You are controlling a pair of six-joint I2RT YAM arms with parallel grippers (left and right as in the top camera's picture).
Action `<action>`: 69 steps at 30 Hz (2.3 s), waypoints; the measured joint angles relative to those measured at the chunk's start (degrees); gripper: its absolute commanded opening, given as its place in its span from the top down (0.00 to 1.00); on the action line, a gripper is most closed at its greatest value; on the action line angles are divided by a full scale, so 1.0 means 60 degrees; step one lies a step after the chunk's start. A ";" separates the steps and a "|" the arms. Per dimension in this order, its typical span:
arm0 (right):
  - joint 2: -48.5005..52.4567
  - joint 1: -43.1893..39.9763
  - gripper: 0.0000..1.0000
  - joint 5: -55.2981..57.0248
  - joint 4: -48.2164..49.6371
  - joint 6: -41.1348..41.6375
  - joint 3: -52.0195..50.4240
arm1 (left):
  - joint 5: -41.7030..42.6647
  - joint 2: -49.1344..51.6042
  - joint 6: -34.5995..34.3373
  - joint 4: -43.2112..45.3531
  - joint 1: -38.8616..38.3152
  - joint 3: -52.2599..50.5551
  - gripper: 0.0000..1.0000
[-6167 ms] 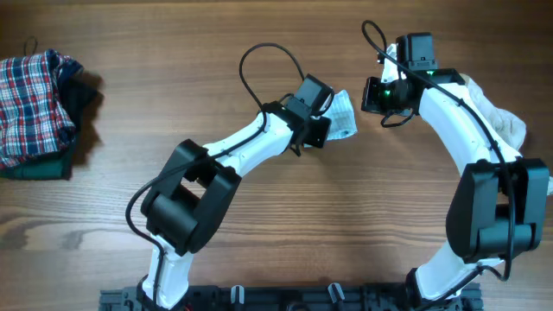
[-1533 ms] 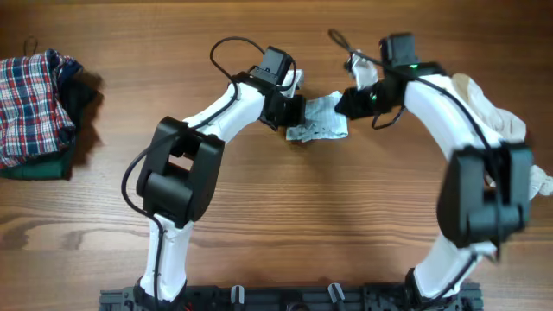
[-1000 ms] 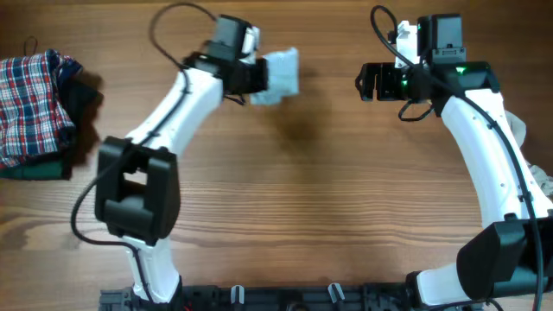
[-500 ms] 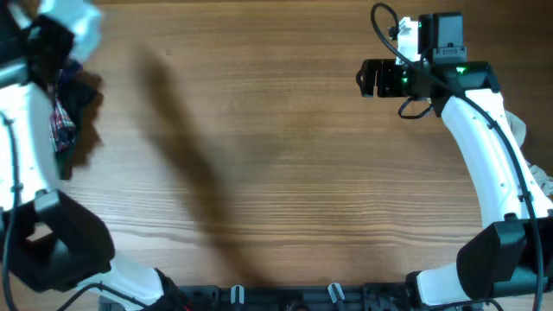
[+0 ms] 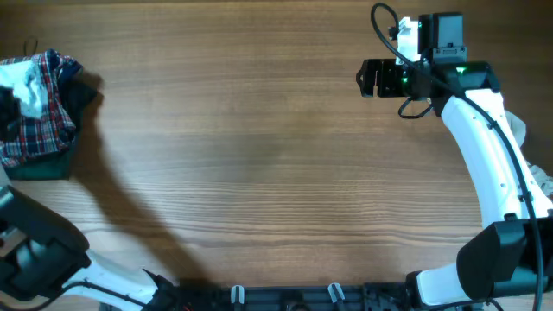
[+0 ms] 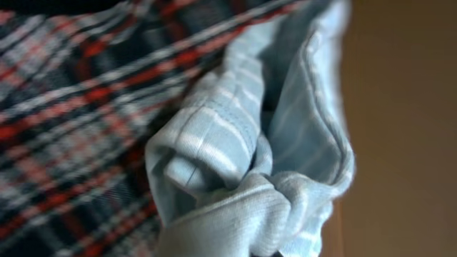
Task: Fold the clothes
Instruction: 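Place the folded pants on the plaid shirt pile and open the left gripper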
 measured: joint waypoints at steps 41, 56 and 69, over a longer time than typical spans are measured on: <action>0.0000 0.0000 0.00 0.0004 0.0011 0.0000 0.0000 | -0.2925 -0.0699 0.4404 0.1202 -0.1657 -0.0186 0.96; 0.0000 0.0000 0.00 0.0004 0.0015 0.0000 0.0000 | -0.2430 -0.0386 0.4546 0.1763 -0.1639 -0.0186 0.93; 0.0000 0.0000 0.01 0.0004 0.0011 0.0000 0.0000 | -0.3337 -0.0018 0.4554 0.1566 -0.1268 -0.0025 0.77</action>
